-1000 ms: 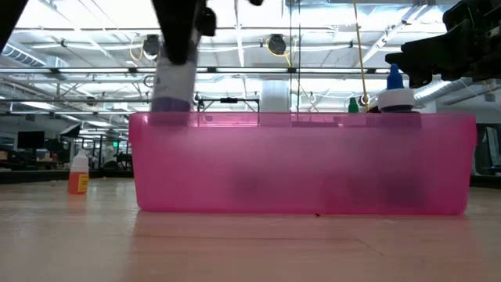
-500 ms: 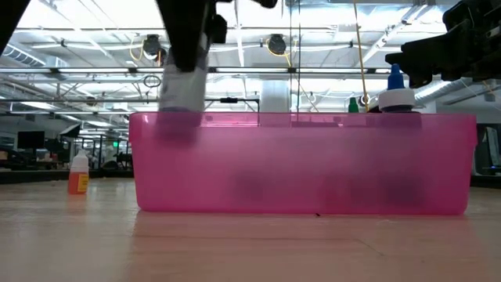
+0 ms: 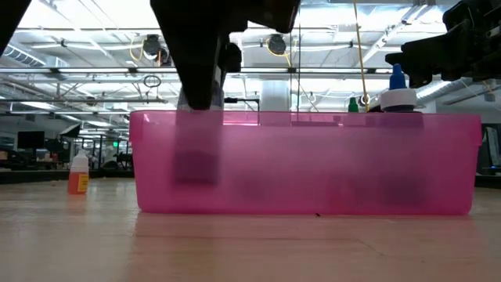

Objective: Pick & Place food coloring
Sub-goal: Put the large violet food coloring bottle into the red bin, then put the small orange food coloring bottle into the red bin

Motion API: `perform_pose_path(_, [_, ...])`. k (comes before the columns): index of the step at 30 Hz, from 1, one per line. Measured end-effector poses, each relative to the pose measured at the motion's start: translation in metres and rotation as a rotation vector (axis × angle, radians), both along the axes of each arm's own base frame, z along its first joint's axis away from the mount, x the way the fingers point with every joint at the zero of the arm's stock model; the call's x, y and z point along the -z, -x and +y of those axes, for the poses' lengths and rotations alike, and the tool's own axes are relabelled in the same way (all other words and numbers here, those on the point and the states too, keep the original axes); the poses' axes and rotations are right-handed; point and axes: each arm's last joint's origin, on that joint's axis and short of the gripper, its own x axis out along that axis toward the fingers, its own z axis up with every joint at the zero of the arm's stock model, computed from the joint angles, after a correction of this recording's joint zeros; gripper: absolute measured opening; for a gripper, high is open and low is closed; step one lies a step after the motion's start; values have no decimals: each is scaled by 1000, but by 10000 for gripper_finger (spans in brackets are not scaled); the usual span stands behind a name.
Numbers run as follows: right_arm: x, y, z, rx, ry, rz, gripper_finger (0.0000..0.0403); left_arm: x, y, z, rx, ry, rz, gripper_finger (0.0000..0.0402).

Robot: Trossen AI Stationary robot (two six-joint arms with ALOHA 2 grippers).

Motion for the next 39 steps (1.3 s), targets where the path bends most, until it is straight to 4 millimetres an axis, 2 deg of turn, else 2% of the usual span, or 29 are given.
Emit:
perform_pose_path(8, [0, 0, 0, 0, 0, 0, 177, 23, 10, 4, -31, -53, 67, 151])
perform_pose_path(12, [0, 0, 0, 0, 0, -1, 177, 30, 10, 4, -53, -49, 78, 209])
perform_pose_path(16, [0, 0, 0, 0, 0, 0, 176, 25, 7, 1, -53, -38, 51, 258])
perform_pose_path(22, [1, 0, 0, 0, 1, 6, 177, 4, 1, -4, -41, -17, -9, 293])
perform_pose_path(28, [1, -1, 0, 0, 1, 9, 174, -29, 5, 1, -52, -113, -5, 291])
perform_pose_path(32, [1, -1, 0, 0, 1, 10, 177, -51, 18, 11, -154, -290, 4, 278])
perform_pose_path(35, [1, -1, 0, 0, 1, 10, 177, -73, 33, 18, -218, -274, -63, 269])
perform_pose_path(39, [1, -1, 0, 0, 1, 9, 176, -92, 63, 30, -346, -329, -101, 258])
